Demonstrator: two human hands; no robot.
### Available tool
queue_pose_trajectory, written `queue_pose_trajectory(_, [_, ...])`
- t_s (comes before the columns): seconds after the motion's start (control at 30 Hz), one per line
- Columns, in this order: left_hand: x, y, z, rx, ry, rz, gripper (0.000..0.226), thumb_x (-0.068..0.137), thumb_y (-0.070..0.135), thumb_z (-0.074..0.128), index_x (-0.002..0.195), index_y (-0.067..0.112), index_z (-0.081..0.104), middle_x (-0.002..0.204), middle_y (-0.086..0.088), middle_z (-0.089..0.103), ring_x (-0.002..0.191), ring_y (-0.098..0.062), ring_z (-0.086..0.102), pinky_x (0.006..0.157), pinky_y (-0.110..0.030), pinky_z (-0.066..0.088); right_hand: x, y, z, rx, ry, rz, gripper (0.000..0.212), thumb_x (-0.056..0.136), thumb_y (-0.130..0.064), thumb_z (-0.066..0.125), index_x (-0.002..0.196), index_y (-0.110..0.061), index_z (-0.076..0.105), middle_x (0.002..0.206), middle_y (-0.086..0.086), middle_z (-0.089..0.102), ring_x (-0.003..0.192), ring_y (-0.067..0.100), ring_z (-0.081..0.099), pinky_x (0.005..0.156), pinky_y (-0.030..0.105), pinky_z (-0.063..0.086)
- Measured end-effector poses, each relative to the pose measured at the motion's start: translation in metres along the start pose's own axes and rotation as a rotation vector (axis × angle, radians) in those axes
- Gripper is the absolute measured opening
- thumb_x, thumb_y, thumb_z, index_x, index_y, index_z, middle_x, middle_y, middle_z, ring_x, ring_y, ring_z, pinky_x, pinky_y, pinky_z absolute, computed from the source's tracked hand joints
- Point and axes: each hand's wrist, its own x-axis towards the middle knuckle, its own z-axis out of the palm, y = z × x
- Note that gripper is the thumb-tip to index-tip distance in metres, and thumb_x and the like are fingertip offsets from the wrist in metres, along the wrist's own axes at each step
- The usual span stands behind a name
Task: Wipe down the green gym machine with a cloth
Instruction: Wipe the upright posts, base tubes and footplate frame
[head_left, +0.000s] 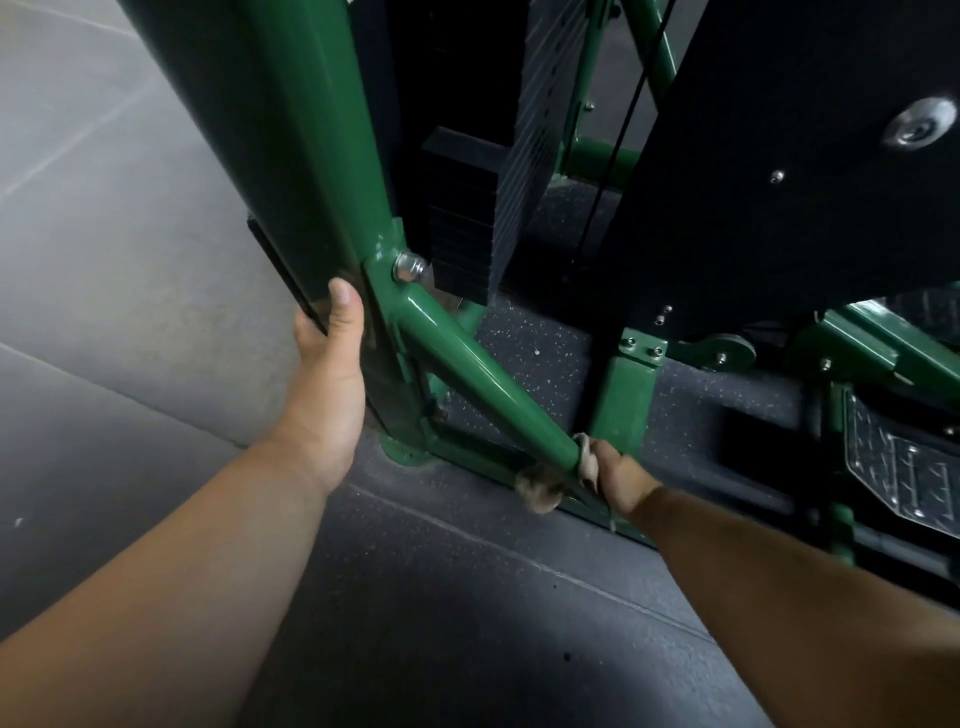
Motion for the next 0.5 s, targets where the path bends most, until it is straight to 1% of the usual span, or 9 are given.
queue_pose_trajectory(0.07, [0.002, -0.002, 0.002, -0.016, 0.009, 0.009, 0.137, 0.044, 0.114, 0.039, 0.163, 0.05, 0.013, 0.168, 0.02, 0.027, 0.153, -0.013, 0.03, 0.126, -0.048, 0.02, -0.002, 0.018, 0.009, 0.121, 0.074, 0.044, 0.046, 0.107, -0.047, 0.034, 0.11, -0.012, 0.063, 0.087, 0.006, 0.065, 0.088, 0.025, 0.059, 0.075, 0.022, 0.046])
queue_pose_trajectory(0.1, [0.002, -0.003, 0.003, -0.022, 0.018, 0.012, 0.136, 0.046, 0.114, 0.039, 0.163, 0.049, 0.013, 0.168, 0.02, 0.026, 0.154, -0.013, 0.029, 0.127, -0.048, 0.019, 0.003, 0.03, 0.014, 0.161, 0.107, 0.042, 0.051, 0.104, -0.058, 0.033, 0.11, -0.019, 0.065, 0.094, 0.006, 0.07, 0.096, 0.027, 0.063, 0.085, 0.025, 0.05])
queue_pose_trajectory(0.13, [0.003, -0.004, 0.005, -0.031, 0.029, 0.017, 0.135, 0.048, 0.113, 0.038, 0.164, 0.048, 0.013, 0.169, 0.019, 0.026, 0.154, -0.014, 0.029, 0.127, -0.049, 0.019, 0.007, 0.039, 0.02, 0.193, 0.136, 0.029, 0.059, 0.098, -0.069, 0.031, 0.115, -0.025, 0.065, 0.108, 0.007, 0.072, 0.108, 0.027, 0.065, 0.098, 0.034, 0.051])
queue_pose_trajectory(0.17, [0.002, -0.004, 0.006, -0.037, 0.037, 0.018, 0.134, 0.049, 0.113, 0.038, 0.164, 0.048, 0.012, 0.169, 0.02, 0.025, 0.154, -0.014, 0.029, 0.127, -0.049, 0.019, 0.009, 0.04, 0.027, 0.219, 0.16, -0.009, 0.065, 0.095, -0.076, 0.03, 0.124, -0.028, 0.063, 0.122, 0.007, 0.071, 0.12, 0.026, 0.063, 0.108, 0.041, 0.048])
queue_pose_trajectory(0.2, [0.003, -0.004, 0.007, -0.04, 0.041, 0.02, 0.134, 0.05, 0.113, 0.038, 0.164, 0.048, 0.012, 0.169, 0.02, 0.024, 0.154, -0.013, 0.029, 0.128, -0.048, 0.019, 0.007, 0.033, 0.033, 0.213, 0.18, -0.063, 0.066, 0.095, -0.075, 0.029, 0.131, -0.029, 0.06, 0.131, 0.004, 0.068, 0.126, 0.021, 0.06, 0.113, 0.042, 0.044])
queue_pose_trajectory(0.27, [0.003, -0.004, 0.007, -0.045, 0.039, 0.022, 0.133, 0.05, 0.113, 0.038, 0.163, 0.05, 0.009, 0.169, 0.021, 0.022, 0.154, -0.011, 0.028, 0.128, -0.048, 0.019, -0.008, -0.004, 0.039, 0.202, 0.257, -0.221, 0.055, 0.101, -0.061, 0.03, 0.133, -0.026, 0.057, 0.124, -0.004, 0.068, 0.117, 0.011, 0.06, 0.104, 0.031, 0.045])
queue_pose_trajectory(0.37, [0.003, -0.004, 0.006, -0.042, 0.042, 0.02, 0.137, 0.043, 0.114, 0.04, 0.162, 0.052, 0.01, 0.168, 0.021, 0.024, 0.154, -0.011, 0.028, 0.128, -0.047, 0.019, -0.02, -0.05, 0.044, 0.108, 0.312, -0.501, 0.042, 0.108, -0.055, 0.031, 0.134, -0.03, 0.053, 0.113, -0.007, 0.067, 0.107, 0.011, 0.063, 0.09, 0.033, 0.049])
queue_pose_trajectory(0.43, [0.002, -0.003, 0.006, -0.047, 0.039, 0.012, 0.135, 0.046, 0.113, 0.04, 0.163, 0.052, 0.012, 0.169, 0.021, 0.024, 0.154, -0.012, 0.028, 0.127, -0.047, 0.019, -0.016, -0.044, 0.044, -0.031, 0.339, -0.619, 0.046, 0.107, -0.051, 0.041, 0.145, -0.024, 0.047, 0.125, -0.004, 0.065, 0.114, 0.012, 0.062, 0.095, 0.031, 0.049])
queue_pose_trajectory(0.5, [0.0, -0.001, 0.007, -0.055, 0.037, 0.011, 0.125, 0.057, 0.108, 0.038, 0.164, 0.049, 0.012, 0.166, 0.022, 0.026, 0.154, -0.013, 0.029, 0.128, -0.047, 0.019, -0.009, -0.009, 0.043, -0.198, 0.348, -0.61, 0.058, 0.102, -0.048, 0.053, 0.15, -0.018, 0.042, 0.134, 0.002, 0.062, 0.119, 0.016, 0.059, 0.102, 0.033, 0.048])
